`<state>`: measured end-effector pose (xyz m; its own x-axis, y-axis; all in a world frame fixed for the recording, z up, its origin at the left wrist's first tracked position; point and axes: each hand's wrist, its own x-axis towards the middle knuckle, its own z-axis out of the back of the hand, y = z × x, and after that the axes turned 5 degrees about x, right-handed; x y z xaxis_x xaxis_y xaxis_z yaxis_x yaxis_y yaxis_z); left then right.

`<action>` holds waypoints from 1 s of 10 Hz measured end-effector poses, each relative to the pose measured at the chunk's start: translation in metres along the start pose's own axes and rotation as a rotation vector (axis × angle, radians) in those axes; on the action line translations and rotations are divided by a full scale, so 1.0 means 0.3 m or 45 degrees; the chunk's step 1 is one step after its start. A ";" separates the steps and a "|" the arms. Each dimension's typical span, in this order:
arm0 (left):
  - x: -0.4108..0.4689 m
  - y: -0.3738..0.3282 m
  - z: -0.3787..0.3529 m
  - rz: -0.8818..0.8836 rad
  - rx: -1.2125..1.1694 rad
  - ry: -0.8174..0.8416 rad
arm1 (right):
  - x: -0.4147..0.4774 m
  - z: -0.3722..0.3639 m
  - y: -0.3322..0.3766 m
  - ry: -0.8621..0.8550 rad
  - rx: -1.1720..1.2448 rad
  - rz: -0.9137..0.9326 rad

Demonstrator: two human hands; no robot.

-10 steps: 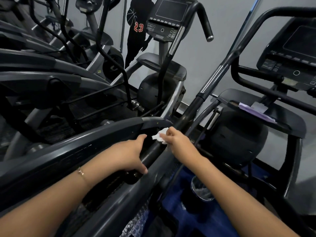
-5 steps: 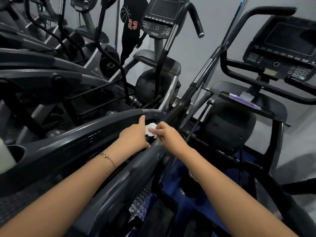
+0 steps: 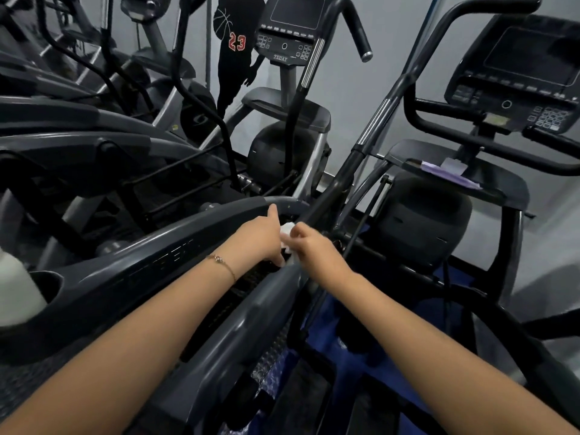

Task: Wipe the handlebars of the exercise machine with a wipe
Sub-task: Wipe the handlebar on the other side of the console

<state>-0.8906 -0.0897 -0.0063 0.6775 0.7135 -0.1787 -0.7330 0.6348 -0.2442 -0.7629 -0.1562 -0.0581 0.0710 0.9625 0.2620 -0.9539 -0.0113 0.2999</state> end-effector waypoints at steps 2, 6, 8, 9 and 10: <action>0.007 0.029 -0.015 -0.060 -0.066 -0.005 | 0.021 0.028 -0.030 0.058 0.161 -0.057; 0.013 0.089 -0.039 -0.133 -0.268 -0.062 | 0.050 0.041 -0.114 0.063 0.200 -0.044; 0.015 0.109 -0.037 -0.172 -0.336 -0.009 | 0.134 0.073 -0.200 -0.230 0.232 -0.215; 0.044 0.116 -0.031 -0.182 -0.362 0.032 | 0.067 0.004 -0.185 -0.389 0.184 -0.098; 0.108 0.109 -0.030 -0.163 -0.470 0.013 | 0.018 -0.043 -0.199 -0.357 0.201 0.092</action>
<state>-0.8920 -0.0487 -0.0287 0.7637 0.6315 -0.1337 -0.5729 0.5678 -0.5911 -0.7093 -0.1470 -0.0864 0.1031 0.8457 0.5236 -0.9040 -0.1399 0.4040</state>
